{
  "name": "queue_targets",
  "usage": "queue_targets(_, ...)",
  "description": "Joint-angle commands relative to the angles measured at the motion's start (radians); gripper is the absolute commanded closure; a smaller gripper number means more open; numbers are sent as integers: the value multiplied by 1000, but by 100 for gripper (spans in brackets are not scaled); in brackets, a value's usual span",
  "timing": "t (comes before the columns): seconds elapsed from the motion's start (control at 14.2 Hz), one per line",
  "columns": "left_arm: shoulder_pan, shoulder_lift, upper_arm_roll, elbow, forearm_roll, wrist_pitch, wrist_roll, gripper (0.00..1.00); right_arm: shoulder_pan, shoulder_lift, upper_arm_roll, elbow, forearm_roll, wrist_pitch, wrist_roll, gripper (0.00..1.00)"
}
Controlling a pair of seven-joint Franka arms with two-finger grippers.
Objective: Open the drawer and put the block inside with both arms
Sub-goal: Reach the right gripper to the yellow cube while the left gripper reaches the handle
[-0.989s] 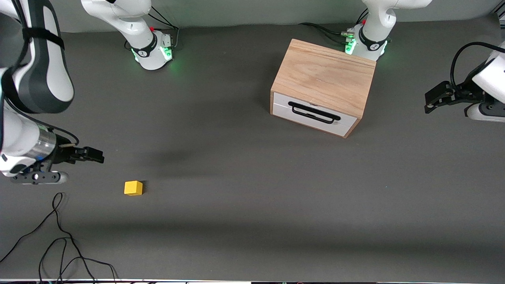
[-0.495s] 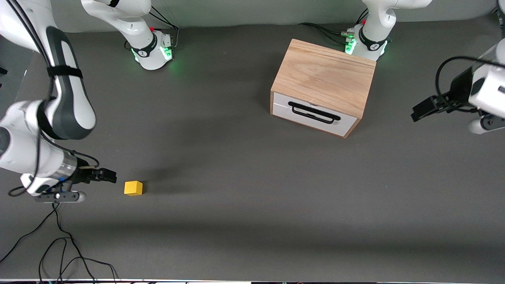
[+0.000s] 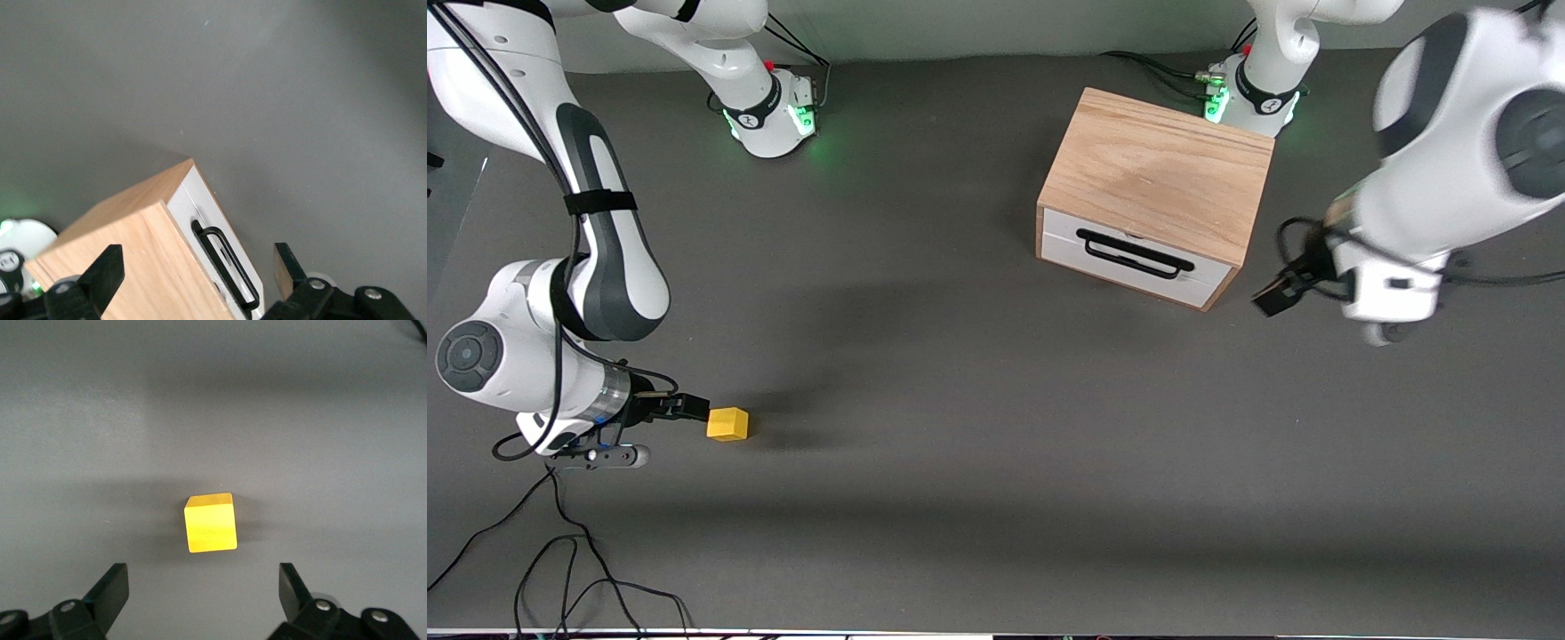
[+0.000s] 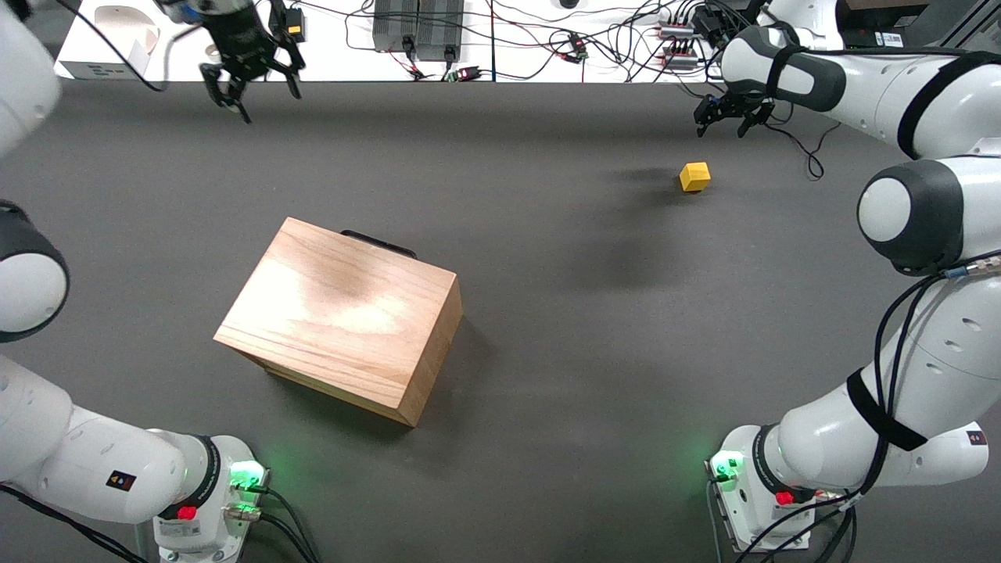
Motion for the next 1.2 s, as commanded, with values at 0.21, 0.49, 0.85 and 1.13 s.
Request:
queue_targets(0.21,-105,88,14,-66,-11,136,-307,0,-1,39,1,4,-9,46,-11,0)
queue_targets(0.49,-160,152,14,-103,-11,202,-438,0,7,84,2,-6,-11,86,-11,0)
queue_targets(0.85,-168,207,14,-155,-65,200,-476,0,7,142,1,-101,-12,310,-14,0)
queue_targets(1.13,-212,230,13,-185,-67,193,-561,0,7,175,1,-129,-12,354,-17,0)
